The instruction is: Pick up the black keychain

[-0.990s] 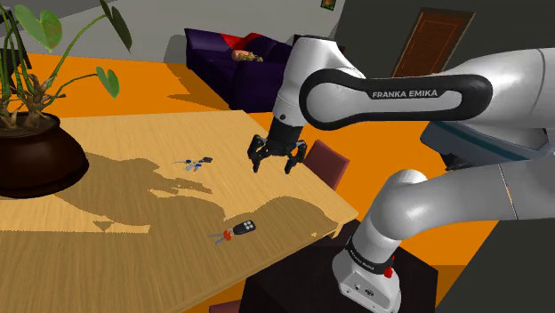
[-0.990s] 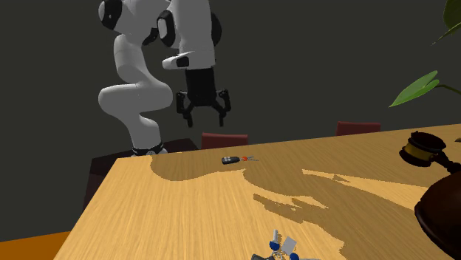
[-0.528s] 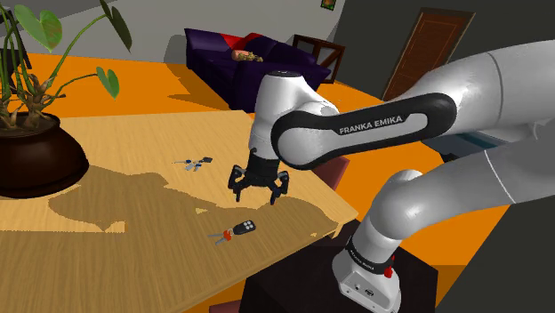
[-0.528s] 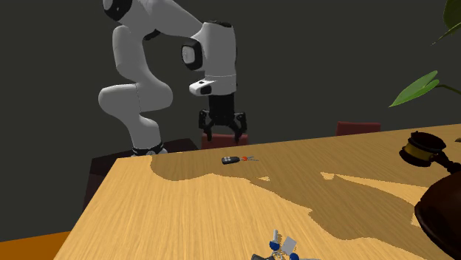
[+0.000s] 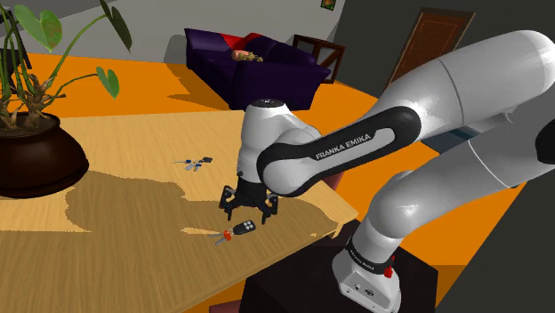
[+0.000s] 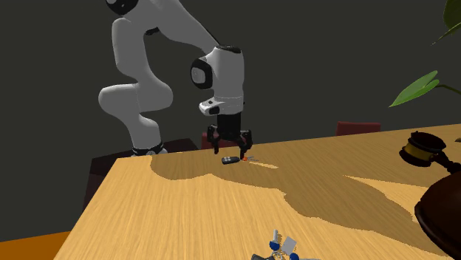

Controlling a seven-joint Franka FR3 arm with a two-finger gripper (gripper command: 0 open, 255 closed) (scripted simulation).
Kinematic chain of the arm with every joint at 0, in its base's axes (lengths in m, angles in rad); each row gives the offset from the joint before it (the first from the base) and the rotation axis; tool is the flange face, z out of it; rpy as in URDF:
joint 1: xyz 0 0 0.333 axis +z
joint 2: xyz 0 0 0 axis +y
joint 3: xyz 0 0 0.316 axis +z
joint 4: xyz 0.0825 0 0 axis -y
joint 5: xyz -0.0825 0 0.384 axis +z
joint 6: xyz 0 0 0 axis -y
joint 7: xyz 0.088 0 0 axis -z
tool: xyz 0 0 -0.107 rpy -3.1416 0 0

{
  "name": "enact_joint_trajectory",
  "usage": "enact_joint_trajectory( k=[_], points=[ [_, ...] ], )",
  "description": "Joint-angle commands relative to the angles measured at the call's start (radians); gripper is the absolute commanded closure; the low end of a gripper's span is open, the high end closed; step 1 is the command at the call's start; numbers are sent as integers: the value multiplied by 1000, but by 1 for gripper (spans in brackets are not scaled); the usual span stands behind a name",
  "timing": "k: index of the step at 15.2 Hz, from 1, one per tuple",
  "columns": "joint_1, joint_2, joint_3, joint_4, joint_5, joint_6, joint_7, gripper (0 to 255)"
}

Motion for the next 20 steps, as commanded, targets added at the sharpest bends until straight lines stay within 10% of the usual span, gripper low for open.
enact_joint_trajectory(
  k=[1, 3, 4, 20],
  points=[
    [-8, 27, 16, -9, -2, 36, 5, 0],
    [-10, 35, 21, -12, -2, 47, 7, 0],
    [-11, 37, 21, -12, -3, 49, 6, 255],
    [12, -54, -33, 30, -2, -82, -4, 255]
  ],
)
